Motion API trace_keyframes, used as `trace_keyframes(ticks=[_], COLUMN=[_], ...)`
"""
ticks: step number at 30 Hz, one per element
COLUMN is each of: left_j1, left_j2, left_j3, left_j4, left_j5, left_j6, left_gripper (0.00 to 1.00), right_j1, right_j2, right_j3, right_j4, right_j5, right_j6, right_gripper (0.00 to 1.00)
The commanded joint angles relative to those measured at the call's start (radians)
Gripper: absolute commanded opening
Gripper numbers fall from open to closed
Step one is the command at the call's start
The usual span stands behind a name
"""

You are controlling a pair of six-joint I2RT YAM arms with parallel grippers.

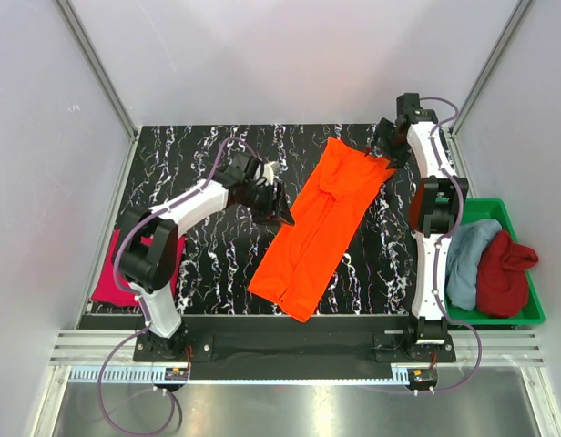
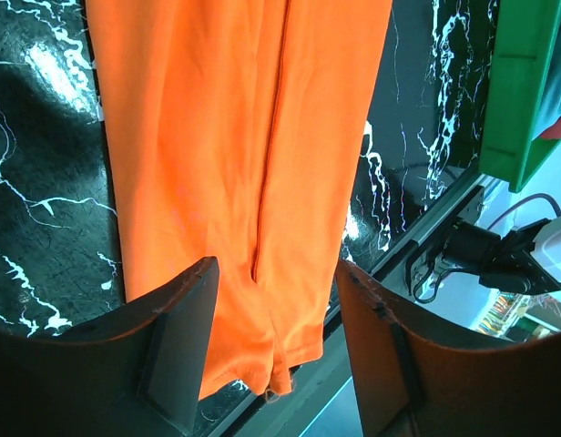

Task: Fold and stack the t-shirts
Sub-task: Fold the tshirt

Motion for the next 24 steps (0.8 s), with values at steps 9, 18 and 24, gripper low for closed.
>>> trace_keyframes(ticks=[9,18,24], left_j1=[-0.023,-0.074,-0.095], left_j2=[-0.052,-0.005,0.003], left_j3=[-0.149,-0.117,-0.101], left_j4=[-0.002,-0.019,-0.019], left_j5=[0.022,-0.039,-0.054], left_j6=[0.013,0.012,0.009], left_gripper=[0.63,0.65,0.65], right_j1=[0.161,0.267,0.3], right_j2=[-0.051,0.036,0.104], right_j3=[-0.013,0.024,0.037], right_j4=[-0.053,-0.068,-0.07], right_j5=[0.156,0.234,0.312], right_j6=[0.104,0.062,0.009], right_gripper=[0.96,0.98,0.98])
